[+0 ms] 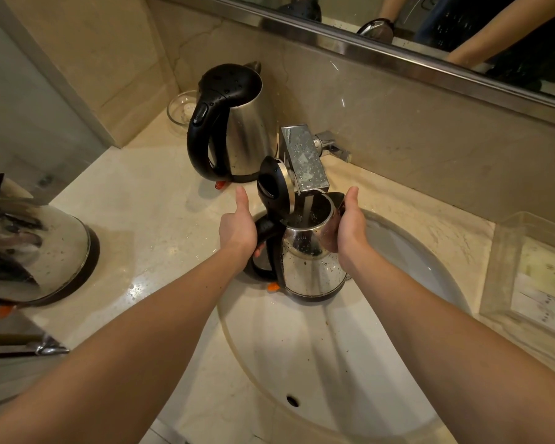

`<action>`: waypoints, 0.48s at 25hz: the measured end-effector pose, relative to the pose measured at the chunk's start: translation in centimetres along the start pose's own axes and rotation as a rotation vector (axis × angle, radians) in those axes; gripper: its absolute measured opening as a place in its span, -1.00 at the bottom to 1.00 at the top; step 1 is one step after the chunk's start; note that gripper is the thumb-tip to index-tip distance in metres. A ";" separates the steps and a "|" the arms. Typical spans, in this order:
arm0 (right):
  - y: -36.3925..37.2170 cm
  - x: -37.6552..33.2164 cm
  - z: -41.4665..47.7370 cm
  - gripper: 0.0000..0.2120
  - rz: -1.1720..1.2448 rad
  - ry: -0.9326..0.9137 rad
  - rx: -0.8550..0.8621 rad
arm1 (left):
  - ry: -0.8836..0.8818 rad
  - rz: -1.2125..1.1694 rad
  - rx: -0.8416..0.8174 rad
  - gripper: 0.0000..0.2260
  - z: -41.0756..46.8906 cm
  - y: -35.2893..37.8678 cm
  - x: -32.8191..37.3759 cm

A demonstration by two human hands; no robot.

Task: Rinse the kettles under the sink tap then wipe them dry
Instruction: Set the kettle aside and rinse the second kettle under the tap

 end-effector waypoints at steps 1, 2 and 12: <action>0.0 -0.1 -0.2 -0.39 -0.006 -0.004 -0.001 | 0.001 0.001 0.000 -0.27 0.0 0.0 0.0; -0.1 0.0 -0.1 -0.39 -0.009 -0.007 -0.005 | 0.001 0.002 -0.001 -0.28 -0.1 0.0 0.0; 0.1 -0.2 -0.5 -0.39 -0.018 -0.021 -0.008 | 0.005 0.003 -0.011 -0.32 -0.3 0.0 0.2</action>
Point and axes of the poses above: each hand's wrist, its own z-axis towards the middle knuckle, its own y-axis out of the palm, x = y × z, the point moved 2 cm from there along z, towards the middle knuckle, and after that the axes turned 6 degrees about -x, right-handed, at the moved point
